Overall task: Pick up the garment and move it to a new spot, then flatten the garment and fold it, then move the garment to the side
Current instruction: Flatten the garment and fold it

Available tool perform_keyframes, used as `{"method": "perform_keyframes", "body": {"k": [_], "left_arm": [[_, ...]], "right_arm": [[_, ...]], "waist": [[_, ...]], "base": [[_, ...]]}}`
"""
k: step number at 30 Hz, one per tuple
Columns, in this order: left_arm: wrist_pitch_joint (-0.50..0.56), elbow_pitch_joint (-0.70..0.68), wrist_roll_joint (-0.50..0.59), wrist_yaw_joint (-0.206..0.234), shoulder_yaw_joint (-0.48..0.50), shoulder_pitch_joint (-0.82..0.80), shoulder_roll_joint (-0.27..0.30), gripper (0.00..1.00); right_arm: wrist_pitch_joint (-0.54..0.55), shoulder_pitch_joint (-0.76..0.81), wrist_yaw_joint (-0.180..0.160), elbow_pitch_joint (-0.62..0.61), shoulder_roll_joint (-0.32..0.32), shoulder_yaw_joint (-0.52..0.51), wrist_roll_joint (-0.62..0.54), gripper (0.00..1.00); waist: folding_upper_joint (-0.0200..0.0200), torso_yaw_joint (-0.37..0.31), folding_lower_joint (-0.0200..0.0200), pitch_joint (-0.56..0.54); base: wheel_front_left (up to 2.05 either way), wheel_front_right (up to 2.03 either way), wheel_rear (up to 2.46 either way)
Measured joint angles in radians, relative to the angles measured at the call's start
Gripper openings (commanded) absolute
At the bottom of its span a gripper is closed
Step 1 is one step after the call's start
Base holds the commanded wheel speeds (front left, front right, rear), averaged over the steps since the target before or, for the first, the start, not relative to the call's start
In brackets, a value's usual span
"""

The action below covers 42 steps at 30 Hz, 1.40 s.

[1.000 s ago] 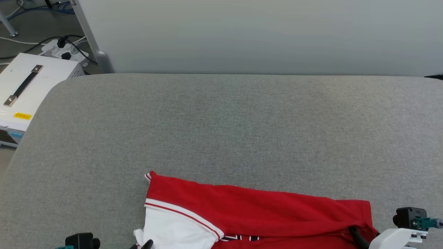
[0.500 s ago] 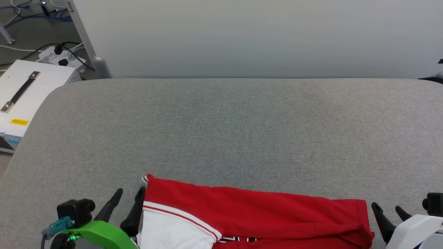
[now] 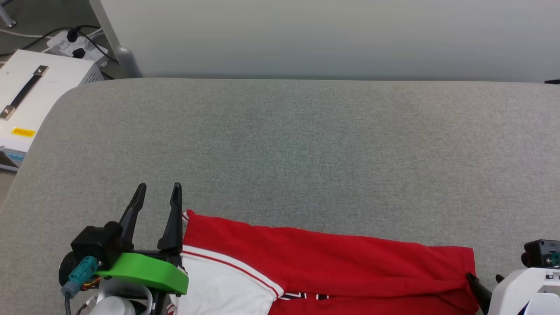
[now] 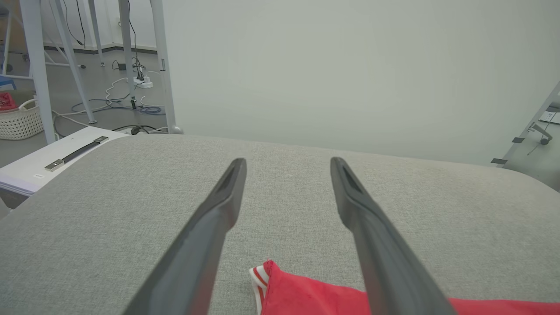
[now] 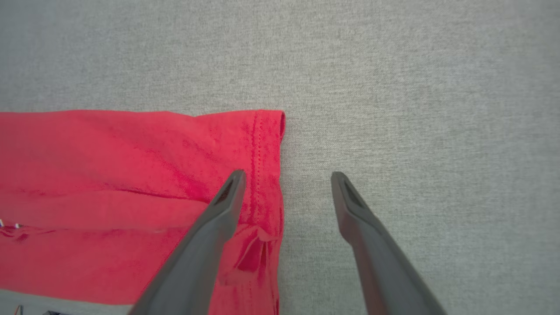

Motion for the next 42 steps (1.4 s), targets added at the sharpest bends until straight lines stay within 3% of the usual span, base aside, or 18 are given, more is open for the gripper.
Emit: {"method": "perform_keyframes", "body": {"k": [11, 12, 13, 14, 20, 28, 35, 42], "left_arm": [[0.0, 0.008, 0.123, -0.076, 0.059, 0.0, -0.094, 1.0], [0.0, 0.009, 0.133, -0.078, 0.066, 0.0, -0.1, 1.0], [0.0, 0.01, 0.139, -0.081, 0.07, 0.0, -0.103, 1.0], [0.0, 0.012, 0.145, -0.082, 0.075, 0.001, -0.107, 1.0], [0.0, 0.028, 0.167, -0.095, 0.1, 0.013, -0.128, 1.0], [0.0, 0.065, 0.201, -0.098, 0.102, 0.045, -0.129, 1.0], [0.0, 0.067, 0.204, -0.093, 0.096, 0.052, -0.129, 1.0], [0.003, 0.067, 0.204, -0.092, 0.078, 0.068, -0.13, 1.0]], "right_arm": [[0.084, -0.02, -0.001, 0.125, 0.016, 0.066, 0.042, 1.0], [0.1, -0.024, -0.001, 0.126, 0.017, 0.068, 0.049, 0.8], [0.112, -0.027, -0.002, 0.125, 0.018, 0.068, 0.052, 0.21], [0.124, -0.031, -0.002, 0.124, 0.02, 0.067, 0.054, 0.0], [0.151, -0.036, -0.001, 0.118, 0.047, 0.061, 0.058, 0.0], [0.17, -0.06, 0.0, 0.095, 0.029, 0.024, 0.053, 0.0], [0.21, -0.078, 0.0, 0.09, -0.005, -0.135, 0.045, 0.0], [0.265, -0.078, 0.0, 0.076, 0.006, -0.331, 0.037, 0.0]], "waist": [[0.0, 0.022, 0.0, 0.069], [0.0, 0.023, 0.0, 0.073], [0.0, 0.023, 0.0, 0.076], [0.0, 0.022, 0.0, 0.077], [0.0, 0.013, 0.0, 0.059], [0.0, 0.001, 0.0, 0.001], [0.0, 0.0, 0.0, -0.033], [0.0001, 0.004, 0.0, -0.045]], "base": [[0.0, 0.0, 0.0], [0.0, 0.0, 0.0], [0.0, 0.0, 0.0], [0.0, 0.0, 0.0], [0.0, 0.0, 0.0], [0.0, 0.0, 0.0], [0.0, 0.0, 0.0], [0.0, 0.0, 0.0]]}}
